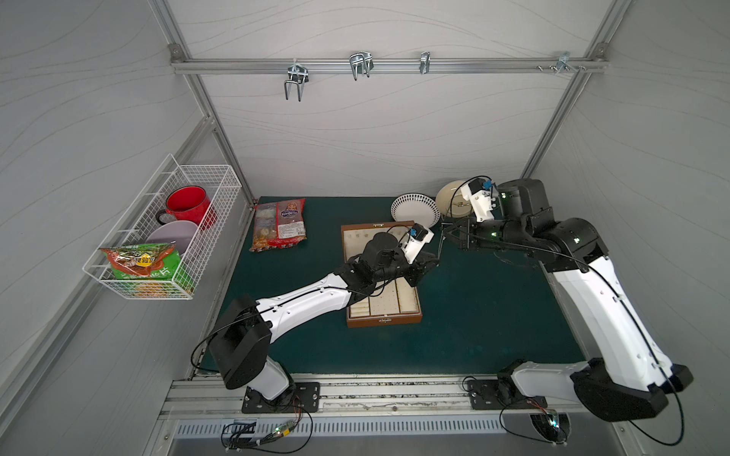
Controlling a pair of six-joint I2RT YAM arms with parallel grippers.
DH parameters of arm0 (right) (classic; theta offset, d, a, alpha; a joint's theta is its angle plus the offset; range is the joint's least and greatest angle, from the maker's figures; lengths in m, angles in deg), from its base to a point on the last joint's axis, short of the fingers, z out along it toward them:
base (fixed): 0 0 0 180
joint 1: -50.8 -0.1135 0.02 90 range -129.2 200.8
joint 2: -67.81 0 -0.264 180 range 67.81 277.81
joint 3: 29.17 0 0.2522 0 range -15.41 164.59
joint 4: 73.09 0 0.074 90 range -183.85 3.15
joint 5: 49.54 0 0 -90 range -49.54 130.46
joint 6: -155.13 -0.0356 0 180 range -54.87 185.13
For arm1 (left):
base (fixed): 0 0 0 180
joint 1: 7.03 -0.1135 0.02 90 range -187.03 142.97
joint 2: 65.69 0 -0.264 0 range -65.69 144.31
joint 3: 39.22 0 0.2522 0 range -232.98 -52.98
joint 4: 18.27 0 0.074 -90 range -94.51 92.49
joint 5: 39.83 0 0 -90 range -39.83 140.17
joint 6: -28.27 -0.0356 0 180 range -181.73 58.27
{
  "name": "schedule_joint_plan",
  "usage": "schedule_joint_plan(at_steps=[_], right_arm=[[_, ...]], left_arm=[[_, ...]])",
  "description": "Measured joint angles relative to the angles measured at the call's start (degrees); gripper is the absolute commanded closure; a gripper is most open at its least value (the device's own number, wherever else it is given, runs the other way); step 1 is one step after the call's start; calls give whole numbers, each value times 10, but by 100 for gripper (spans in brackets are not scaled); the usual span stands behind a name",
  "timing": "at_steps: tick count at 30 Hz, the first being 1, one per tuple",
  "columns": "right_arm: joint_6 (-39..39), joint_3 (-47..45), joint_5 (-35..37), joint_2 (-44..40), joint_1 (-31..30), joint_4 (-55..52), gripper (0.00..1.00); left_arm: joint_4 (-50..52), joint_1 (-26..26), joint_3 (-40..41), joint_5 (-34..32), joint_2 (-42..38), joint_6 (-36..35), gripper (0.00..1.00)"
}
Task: Put jewelry chain into jewelry box
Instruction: Pick up the necklace from the center of the board.
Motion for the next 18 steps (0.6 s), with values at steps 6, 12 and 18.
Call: schedule_joint_plan(at_steps=[6,12,18], right_arm=[[0,0,0,0,0,0,100],[-4,0,0,0,0,1,100],[-8,0,0,0,0,3,100]], left_arm=[[0,0,0,2,2,0,72],[0,0,0,2,2,0,73],[0,0,0,2,2,2,98]])
